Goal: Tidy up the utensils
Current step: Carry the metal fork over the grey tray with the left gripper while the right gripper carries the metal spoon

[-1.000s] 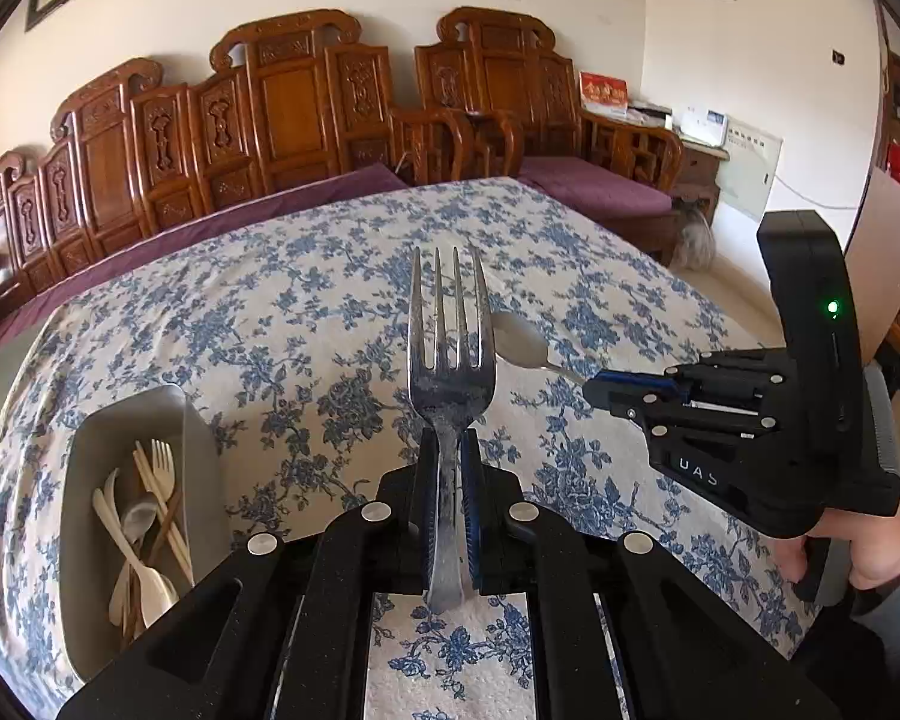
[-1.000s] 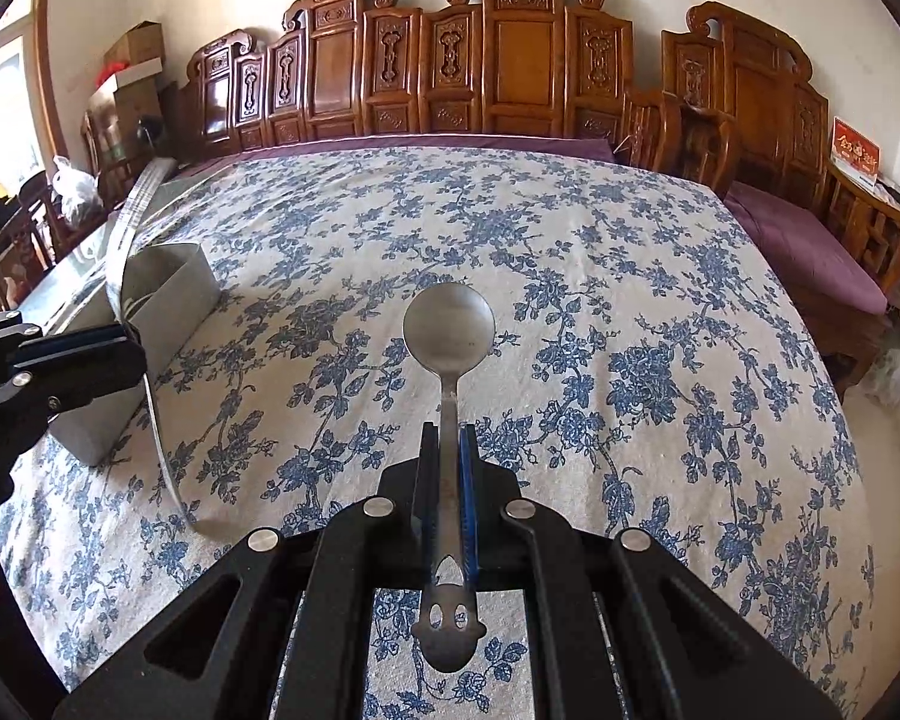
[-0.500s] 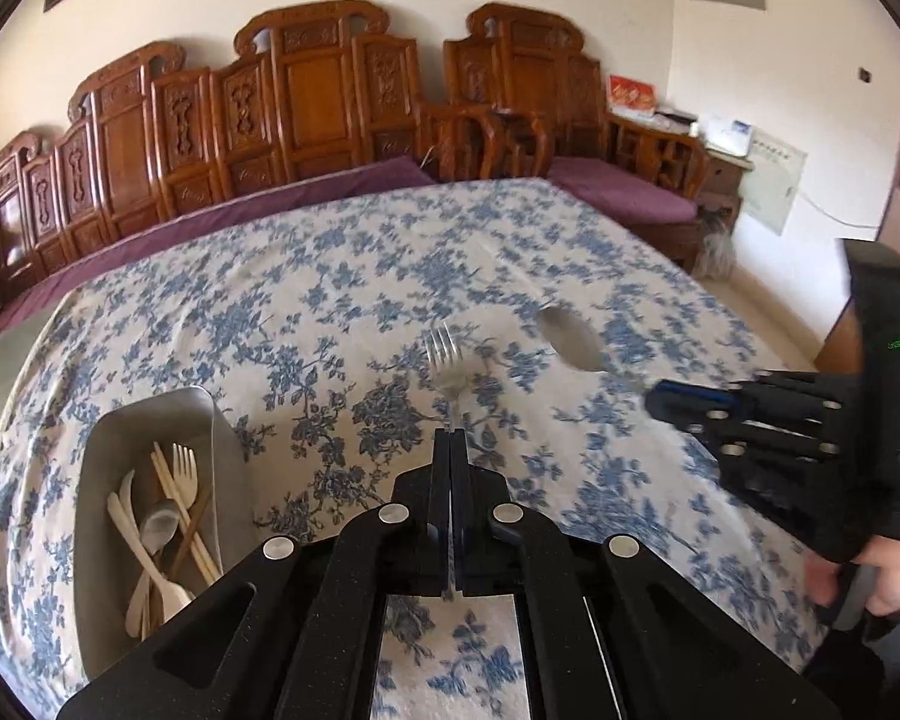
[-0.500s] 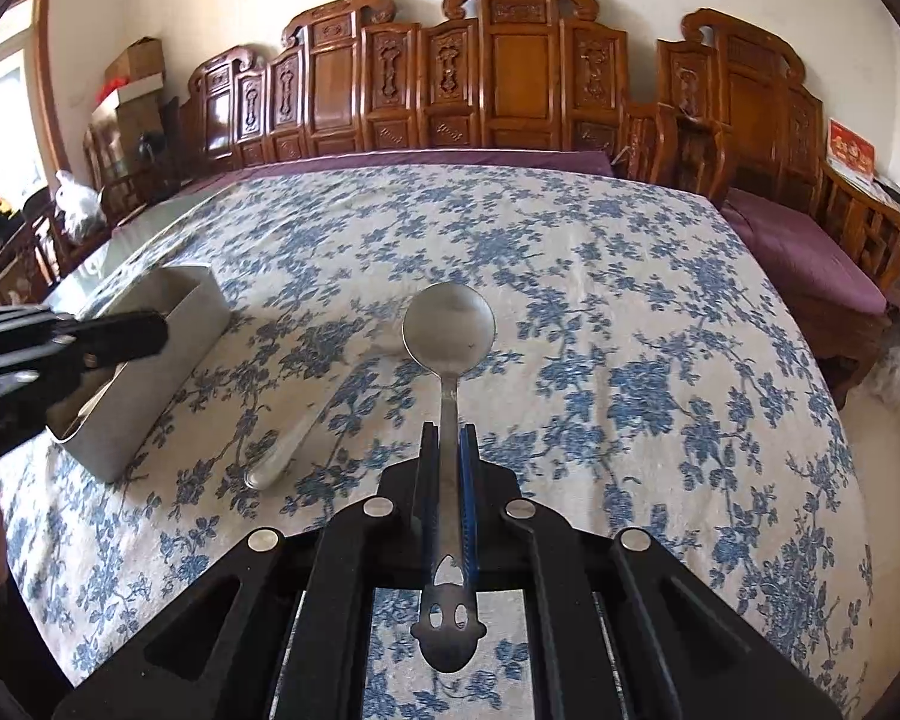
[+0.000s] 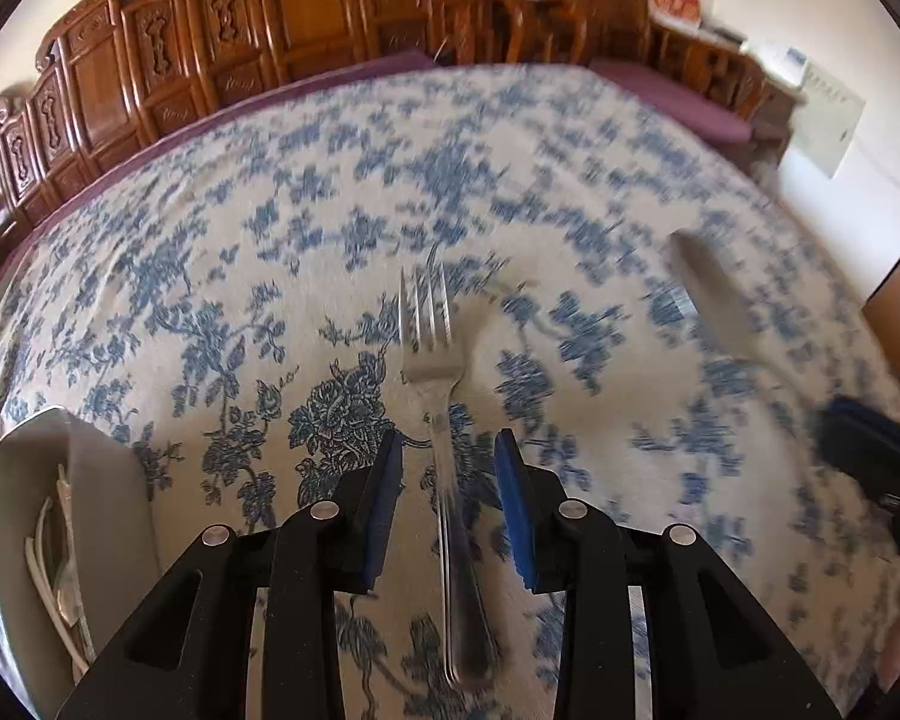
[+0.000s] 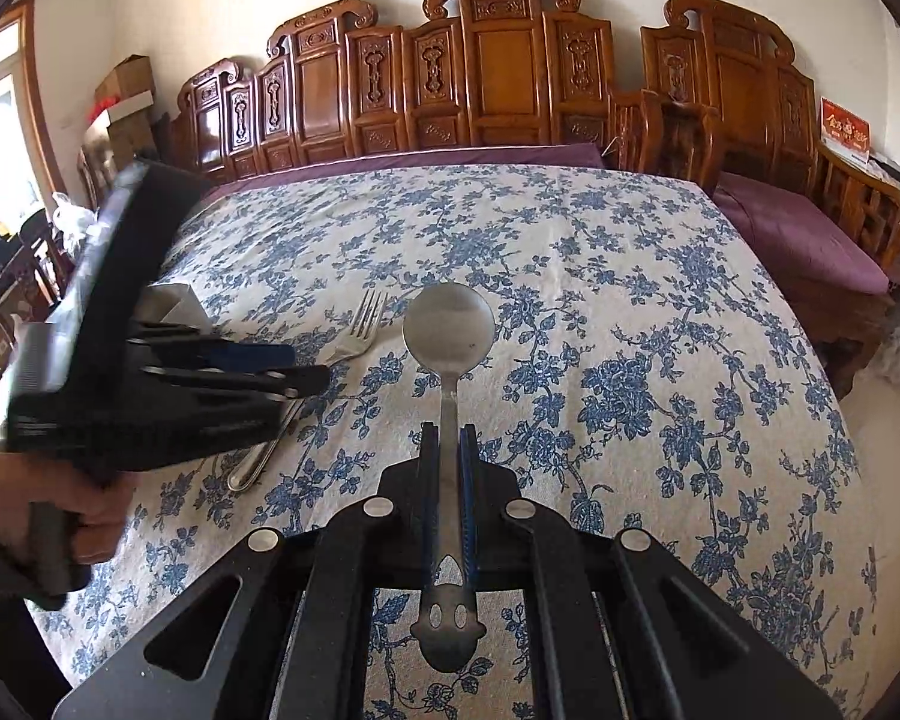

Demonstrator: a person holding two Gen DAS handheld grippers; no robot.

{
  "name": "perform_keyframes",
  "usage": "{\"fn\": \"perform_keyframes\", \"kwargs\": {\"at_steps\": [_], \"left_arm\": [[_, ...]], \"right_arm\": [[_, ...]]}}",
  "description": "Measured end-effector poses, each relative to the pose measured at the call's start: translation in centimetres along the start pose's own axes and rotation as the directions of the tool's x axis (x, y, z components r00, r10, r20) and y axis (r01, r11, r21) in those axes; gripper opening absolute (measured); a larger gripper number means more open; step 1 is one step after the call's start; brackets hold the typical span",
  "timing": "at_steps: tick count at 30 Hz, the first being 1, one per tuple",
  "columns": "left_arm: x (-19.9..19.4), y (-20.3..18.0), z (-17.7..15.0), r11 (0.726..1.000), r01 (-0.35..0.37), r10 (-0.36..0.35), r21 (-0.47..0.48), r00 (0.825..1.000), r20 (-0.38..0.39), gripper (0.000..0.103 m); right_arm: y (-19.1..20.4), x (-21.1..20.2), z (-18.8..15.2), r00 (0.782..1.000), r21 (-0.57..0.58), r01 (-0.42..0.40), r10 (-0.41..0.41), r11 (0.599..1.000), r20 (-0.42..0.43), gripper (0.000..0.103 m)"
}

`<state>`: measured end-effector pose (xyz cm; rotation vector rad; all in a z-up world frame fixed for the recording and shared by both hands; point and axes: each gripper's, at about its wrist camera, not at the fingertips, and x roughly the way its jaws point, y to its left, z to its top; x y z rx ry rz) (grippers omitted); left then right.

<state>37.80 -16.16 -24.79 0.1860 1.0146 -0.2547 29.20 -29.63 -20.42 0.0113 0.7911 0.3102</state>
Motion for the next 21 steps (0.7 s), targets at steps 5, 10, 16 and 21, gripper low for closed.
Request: {"fn": "perform_keyframes", "kwargs": {"at_steps": [5, 10, 16, 21], "left_arm": [[0.2, 0.2, -0.3, 1.000, 0.006, -0.006, -0.009, 1.000, -0.003, 0.007], [-2.0, 0.5, -1.6, 1.000, 0.001, -0.001, 0.012, 1.000, 0.025, 0.006], [-7.4, 2.3, -3.2, 1.000, 0.001, -0.001, 0.009, 0.996, 0.092, 0.006], [-11.1, 5.1, -4.0, 1.000, -0.021, 0.023, -0.016, 0.990, 0.138, 0.006]], "right_arm": [[0.2, 0.1, 0.1, 1.000, -0.002, -0.013, 0.013, 1.000, -0.004, 0.008], [1.2, 0.0, 0.1, 1.000, -0.013, -0.026, 0.025, 1.000, -0.002, 0.008], [3.8, -0.5, 0.3, 0.999, -0.046, -0.044, 0.044, 0.998, 0.005, 0.008], [7.0, -1.1, 0.8, 0.997, -0.085, -0.070, 0.072, 0.994, 0.024, 0.008]]}}
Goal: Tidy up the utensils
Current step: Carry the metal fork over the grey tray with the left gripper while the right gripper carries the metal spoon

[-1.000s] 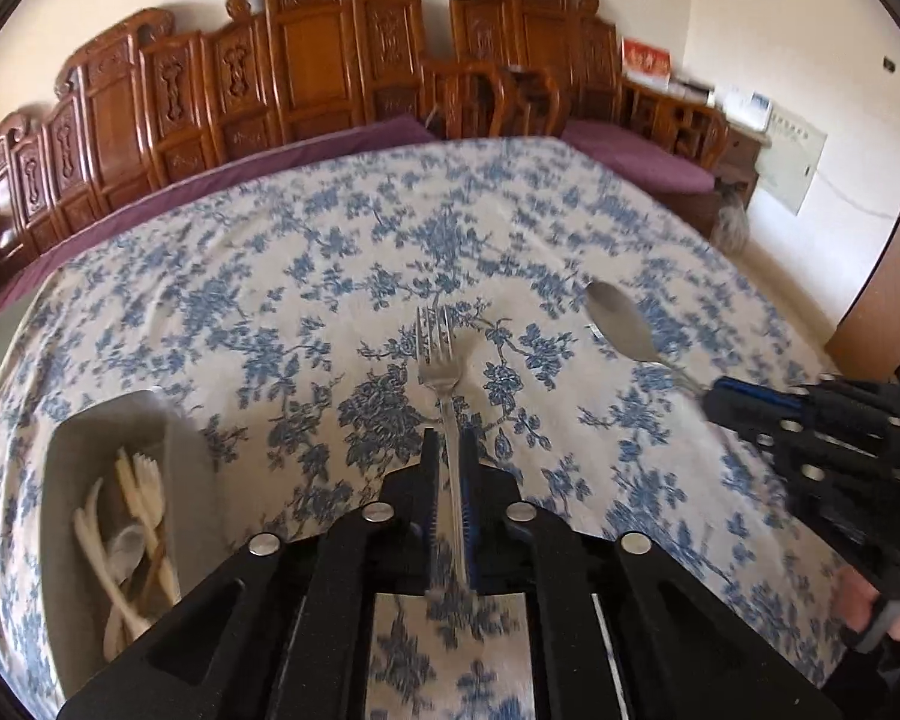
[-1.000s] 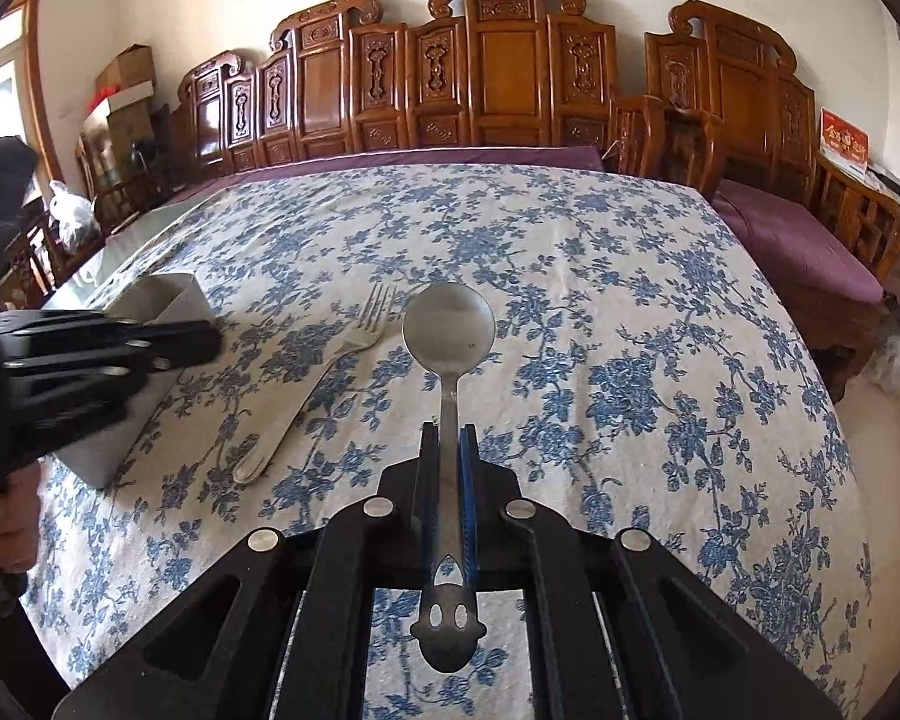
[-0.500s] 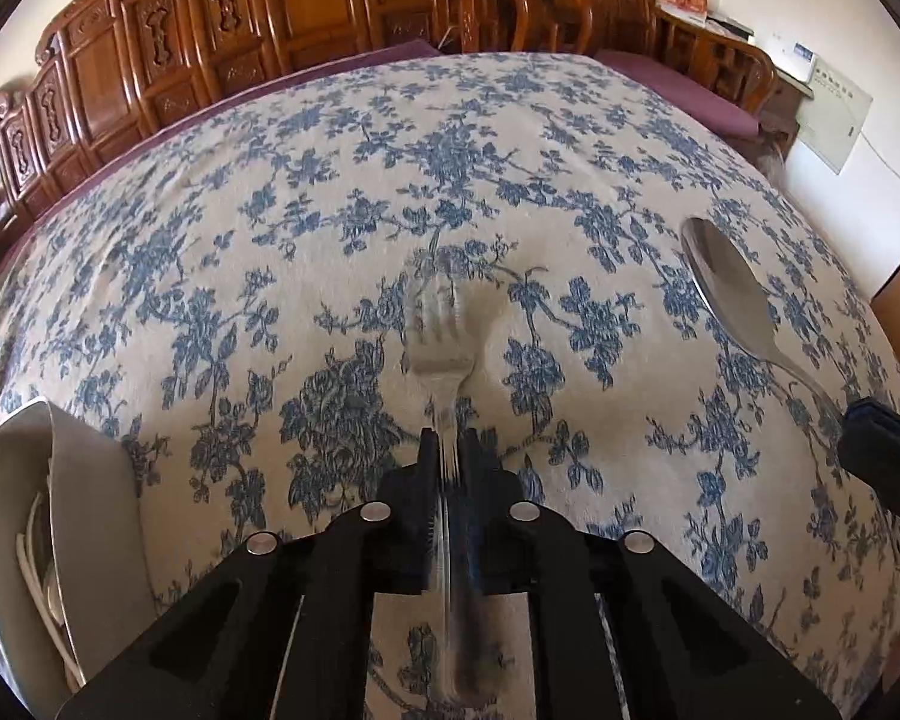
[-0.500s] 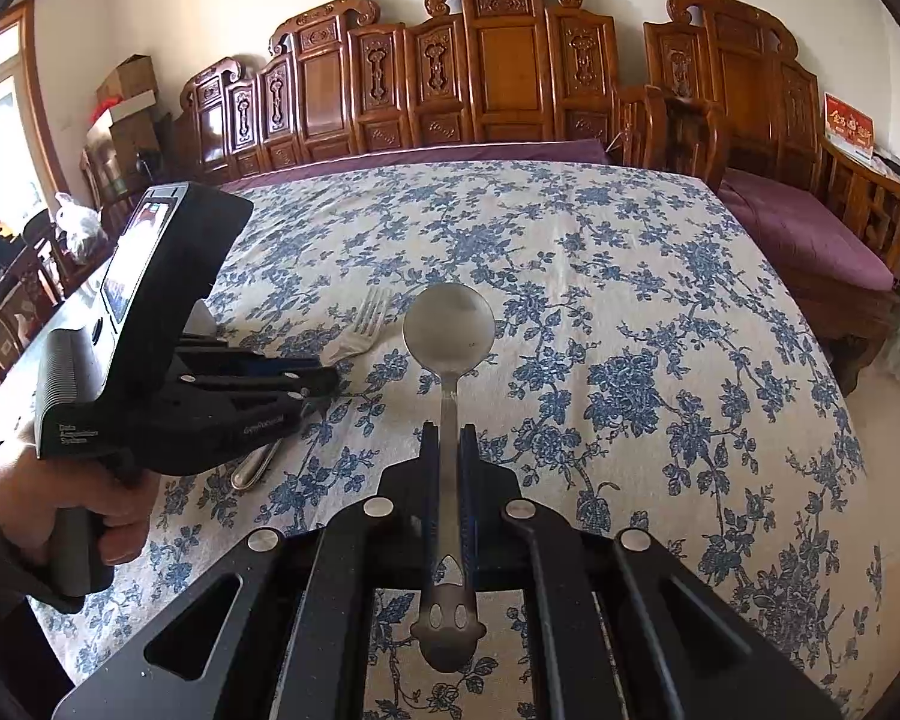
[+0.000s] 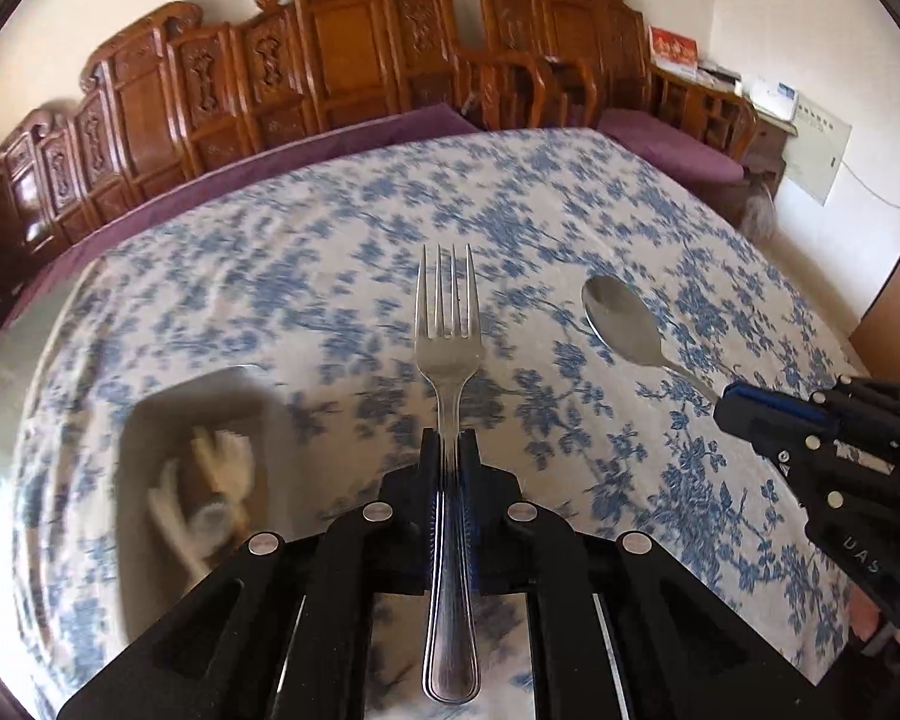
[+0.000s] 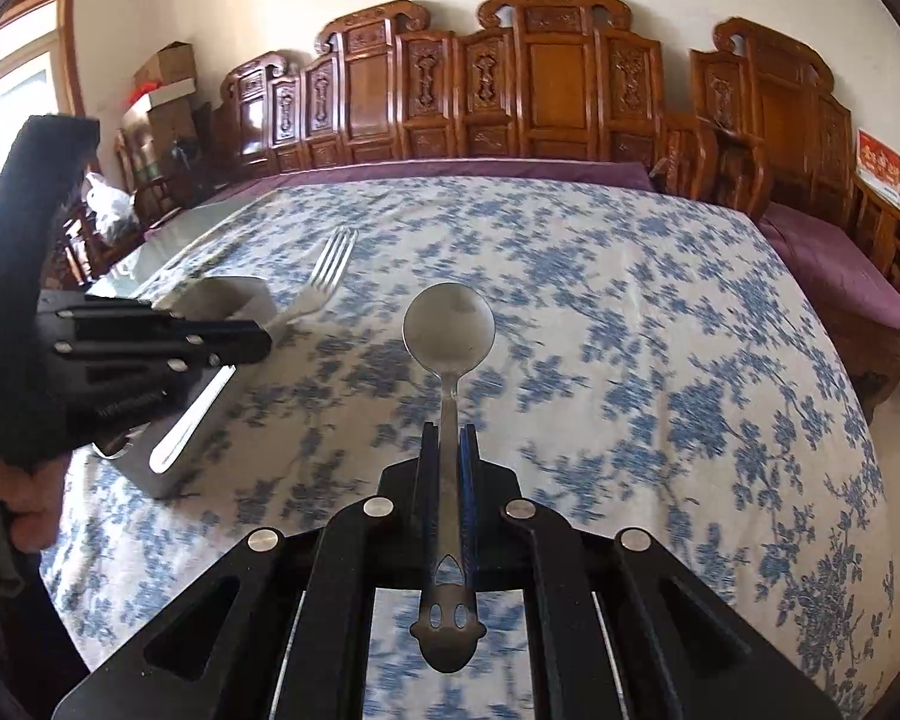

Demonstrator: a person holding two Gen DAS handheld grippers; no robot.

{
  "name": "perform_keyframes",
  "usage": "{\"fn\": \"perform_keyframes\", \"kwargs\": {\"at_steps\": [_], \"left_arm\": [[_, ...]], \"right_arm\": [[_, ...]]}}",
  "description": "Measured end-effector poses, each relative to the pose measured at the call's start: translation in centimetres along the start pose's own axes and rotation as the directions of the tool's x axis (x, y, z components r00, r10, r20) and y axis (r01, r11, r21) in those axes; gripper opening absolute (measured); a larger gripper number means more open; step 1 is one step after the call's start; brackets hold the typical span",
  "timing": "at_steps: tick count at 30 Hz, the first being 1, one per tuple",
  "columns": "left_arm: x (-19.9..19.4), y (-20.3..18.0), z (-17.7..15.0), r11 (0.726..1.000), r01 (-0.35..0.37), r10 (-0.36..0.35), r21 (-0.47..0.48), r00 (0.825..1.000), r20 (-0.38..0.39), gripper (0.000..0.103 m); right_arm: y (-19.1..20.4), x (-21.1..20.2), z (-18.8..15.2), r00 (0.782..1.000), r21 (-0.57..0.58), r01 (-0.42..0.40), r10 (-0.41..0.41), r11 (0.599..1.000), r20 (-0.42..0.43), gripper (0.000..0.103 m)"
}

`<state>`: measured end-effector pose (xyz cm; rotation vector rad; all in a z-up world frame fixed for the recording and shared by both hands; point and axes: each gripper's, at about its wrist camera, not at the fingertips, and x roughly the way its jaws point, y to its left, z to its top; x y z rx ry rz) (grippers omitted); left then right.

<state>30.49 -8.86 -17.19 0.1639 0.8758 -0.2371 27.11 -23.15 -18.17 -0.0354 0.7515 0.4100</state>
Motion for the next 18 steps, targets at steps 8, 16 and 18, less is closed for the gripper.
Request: {"fn": "perform_keyframes", "kwargs": {"at_steps": [8, 16, 18], "left_arm": [[-2.2, 5.4, -1.5, 0.998, -0.050, 0.050, -0.047, 0.999, 0.008, 0.006], [0.5, 10.5, -4.3, 0.988, -0.068, 0.058, -0.141, 0.996, -0.074, 0.006], [1.0, 11.1, -4.7, 0.986, -0.067, 0.055, -0.152, 0.995, -0.087, 0.006]], "right_arm": [[5.0, -0.7, 1.1, 0.999, -0.058, -0.037, 0.039, 0.998, 0.033, 0.008], [8.7, -0.8, 1.1, 0.997, -0.079, -0.073, 0.075, 0.994, 0.029, 0.008], [9.3, -0.6, 0.9, 0.997, -0.081, -0.074, 0.076, 0.994, 0.023, 0.008]]}}
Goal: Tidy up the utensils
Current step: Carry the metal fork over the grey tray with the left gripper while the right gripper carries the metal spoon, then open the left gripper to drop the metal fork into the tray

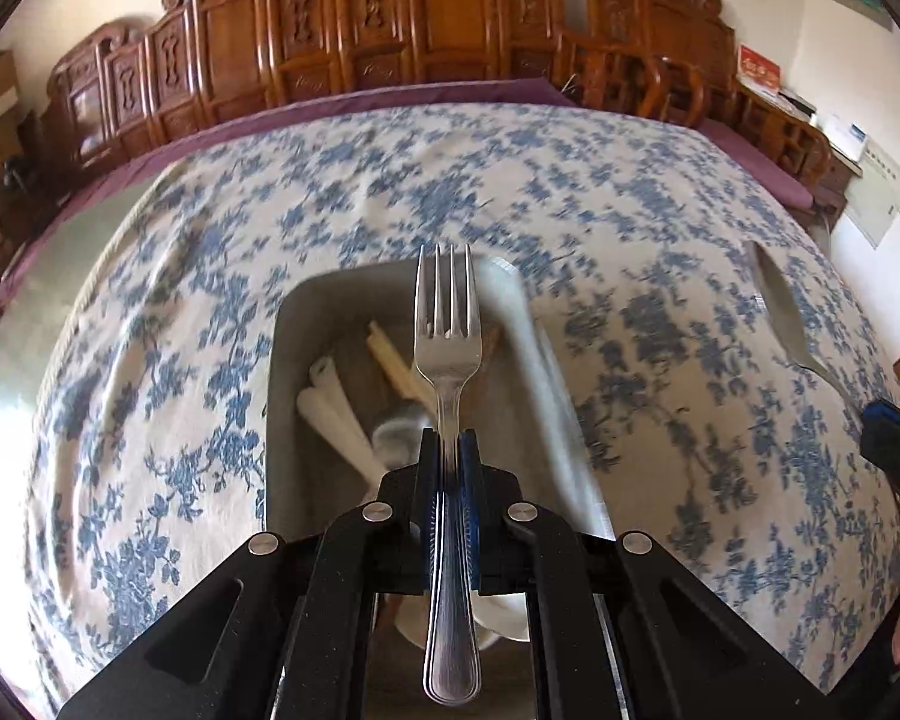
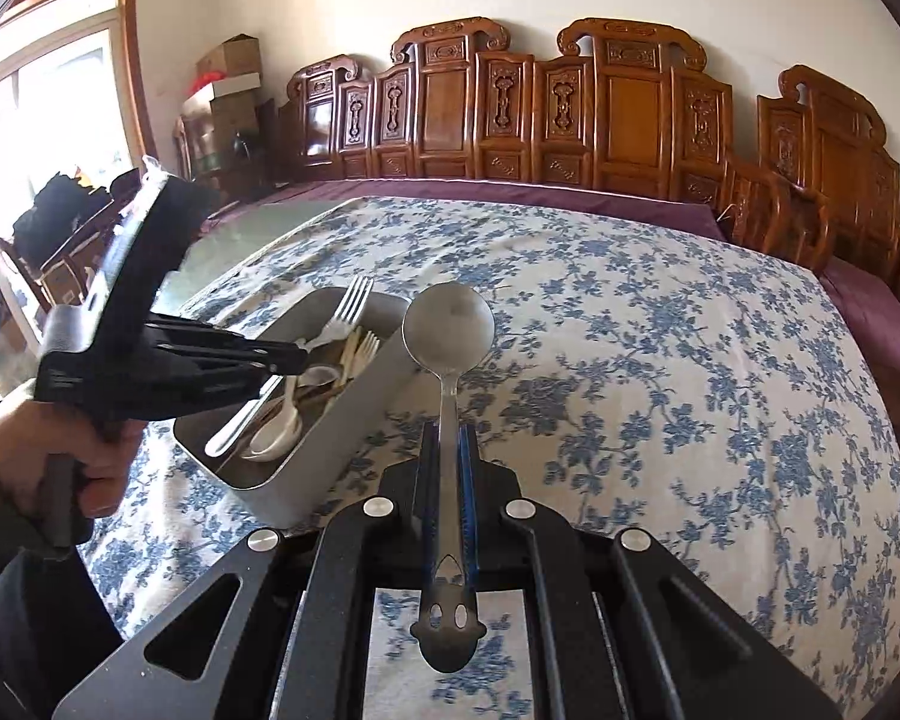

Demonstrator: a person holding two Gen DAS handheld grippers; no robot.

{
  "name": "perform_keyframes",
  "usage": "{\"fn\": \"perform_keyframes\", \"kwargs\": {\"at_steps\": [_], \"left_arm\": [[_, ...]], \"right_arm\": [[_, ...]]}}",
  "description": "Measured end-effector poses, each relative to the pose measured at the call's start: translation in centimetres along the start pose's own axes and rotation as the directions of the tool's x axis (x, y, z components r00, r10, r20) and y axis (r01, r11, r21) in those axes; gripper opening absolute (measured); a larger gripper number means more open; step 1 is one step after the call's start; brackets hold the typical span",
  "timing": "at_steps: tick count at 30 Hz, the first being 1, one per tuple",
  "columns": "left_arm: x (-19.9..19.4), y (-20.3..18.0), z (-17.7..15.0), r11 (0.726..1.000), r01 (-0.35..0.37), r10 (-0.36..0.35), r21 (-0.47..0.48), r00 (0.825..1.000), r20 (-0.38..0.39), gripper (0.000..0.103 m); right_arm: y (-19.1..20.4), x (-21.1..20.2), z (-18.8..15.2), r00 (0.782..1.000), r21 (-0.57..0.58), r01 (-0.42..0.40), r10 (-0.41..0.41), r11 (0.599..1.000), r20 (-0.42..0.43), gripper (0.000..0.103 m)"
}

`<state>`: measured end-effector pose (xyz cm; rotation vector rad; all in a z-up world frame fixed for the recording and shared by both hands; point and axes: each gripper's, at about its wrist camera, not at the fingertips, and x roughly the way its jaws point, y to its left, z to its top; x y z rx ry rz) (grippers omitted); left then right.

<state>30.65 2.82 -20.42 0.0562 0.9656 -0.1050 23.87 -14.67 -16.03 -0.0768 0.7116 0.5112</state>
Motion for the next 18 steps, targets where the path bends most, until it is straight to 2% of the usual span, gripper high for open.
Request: {"fn": "perform_keyframes", "kwargs": {"at_steps": [12, 14, 16, 18], "left_arm": [[2.6, 1.2, 0.0, 0.999, 0.000, -0.002, -0.037, 0.998, -0.063, 0.007], [2.4, 1.3, 0.1, 0.999, -0.003, 0.001, -0.039, 0.999, -0.052, 0.007], [2.1, 1.4, 0.1, 0.999, 0.001, -0.003, -0.040, 0.999, -0.049, 0.014], [1.5, 1.4, 0.1, 0.999, -0.004, 0.003, -0.037, 0.999, -0.037, 0.015]], "right_arm": [[0.5, 1.0, -0.5, 1.000, -0.009, -0.002, 0.002, 1.000, -0.027, 0.008], [0.6, 1.0, -0.4, 1.000, -0.011, -0.001, 0.000, 1.000, -0.028, 0.008], [0.6, 1.2, -0.4, 1.000, -0.017, 0.002, -0.003, 1.000, -0.029, 0.008], [0.9, 1.4, -0.3, 0.999, -0.028, 0.009, -0.009, 1.000, -0.033, 0.008]]}}
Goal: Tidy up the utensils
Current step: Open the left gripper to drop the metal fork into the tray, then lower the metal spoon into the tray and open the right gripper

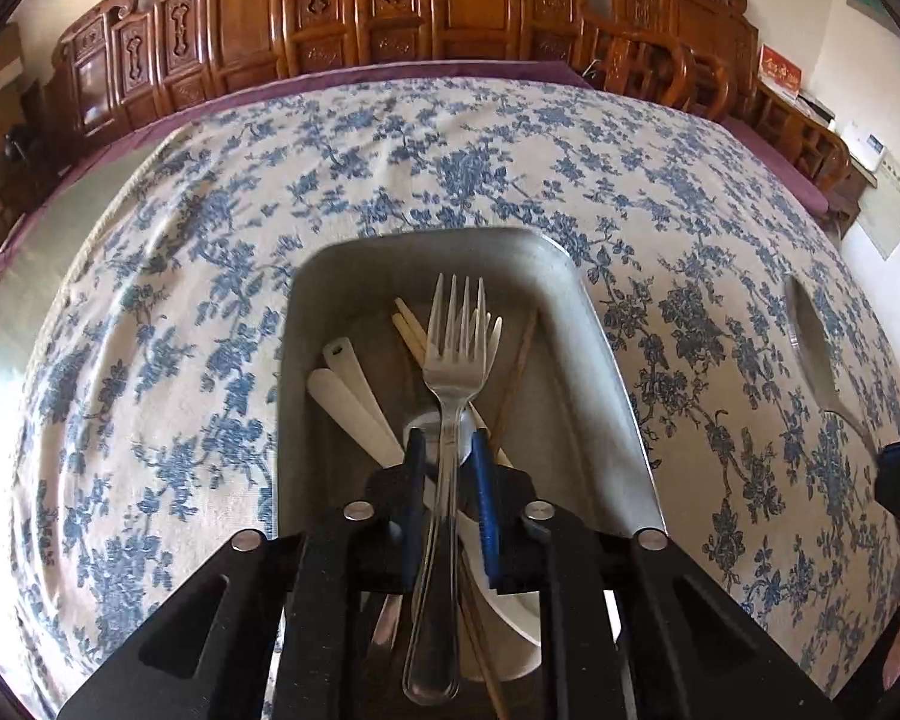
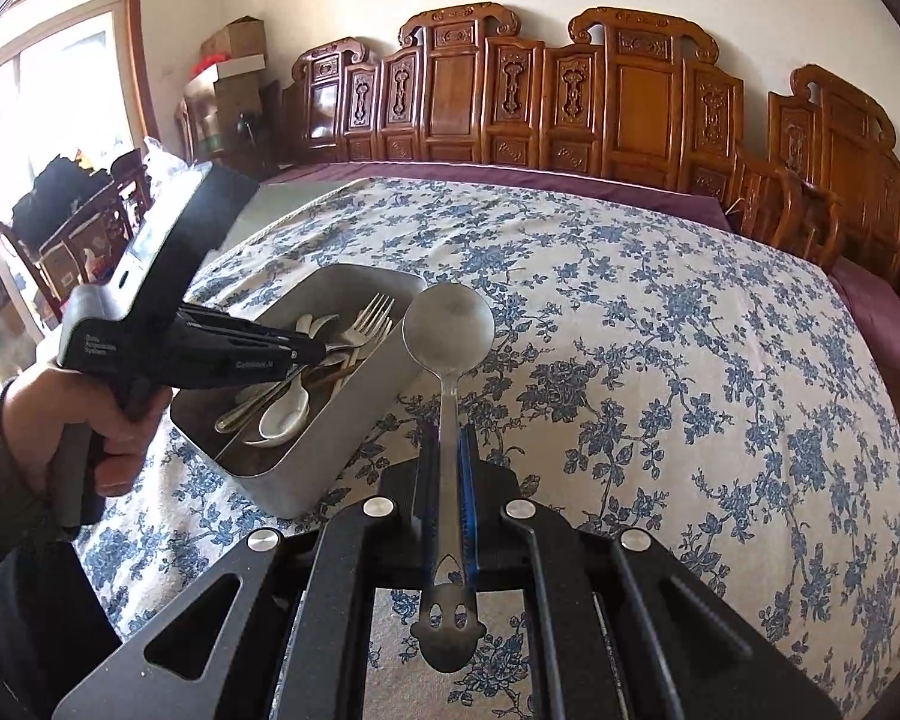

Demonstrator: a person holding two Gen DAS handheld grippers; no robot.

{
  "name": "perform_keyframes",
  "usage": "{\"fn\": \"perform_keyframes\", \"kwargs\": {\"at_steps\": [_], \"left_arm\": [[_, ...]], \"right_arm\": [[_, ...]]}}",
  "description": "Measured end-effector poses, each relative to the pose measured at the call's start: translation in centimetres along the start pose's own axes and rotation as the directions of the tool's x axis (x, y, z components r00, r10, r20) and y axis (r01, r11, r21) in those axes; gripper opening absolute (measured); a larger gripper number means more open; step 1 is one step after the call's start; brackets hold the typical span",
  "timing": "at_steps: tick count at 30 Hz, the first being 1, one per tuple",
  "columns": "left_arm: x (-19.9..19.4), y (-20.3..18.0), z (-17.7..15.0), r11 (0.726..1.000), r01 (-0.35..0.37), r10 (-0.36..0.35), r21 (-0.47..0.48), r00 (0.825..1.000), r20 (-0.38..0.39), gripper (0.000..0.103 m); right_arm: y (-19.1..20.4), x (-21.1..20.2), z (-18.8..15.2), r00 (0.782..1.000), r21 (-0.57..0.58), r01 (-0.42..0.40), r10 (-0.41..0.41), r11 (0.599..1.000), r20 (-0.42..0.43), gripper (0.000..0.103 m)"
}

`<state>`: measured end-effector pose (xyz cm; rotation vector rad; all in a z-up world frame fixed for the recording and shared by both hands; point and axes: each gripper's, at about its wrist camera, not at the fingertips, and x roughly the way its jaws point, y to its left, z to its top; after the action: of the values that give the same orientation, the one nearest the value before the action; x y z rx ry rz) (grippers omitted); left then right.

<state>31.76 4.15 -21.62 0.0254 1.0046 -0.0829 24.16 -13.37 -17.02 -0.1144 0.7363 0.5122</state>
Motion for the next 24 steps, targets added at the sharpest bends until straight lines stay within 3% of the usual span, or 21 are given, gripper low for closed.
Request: {"fn": "perform_keyframes", "kwargs": {"at_steps": [12, 24], "left_arm": [[-6.4, 2.0, -0.6, 0.999, -0.027, 0.023, 0.041, 0.995, 0.092, 0.020], [-10.8, 5.7, -1.0, 0.999, -0.040, 0.036, 0.020, 0.988, 0.152, 0.020]], "right_arm": [[5.1, 1.8, 1.2, 1.000, -0.028, -0.023, 0.022, 0.999, -0.018, 0.008], [9.4, 8.1, 4.8, 0.994, -0.056, -0.040, 0.034, 0.998, -0.108, 0.008]]}}
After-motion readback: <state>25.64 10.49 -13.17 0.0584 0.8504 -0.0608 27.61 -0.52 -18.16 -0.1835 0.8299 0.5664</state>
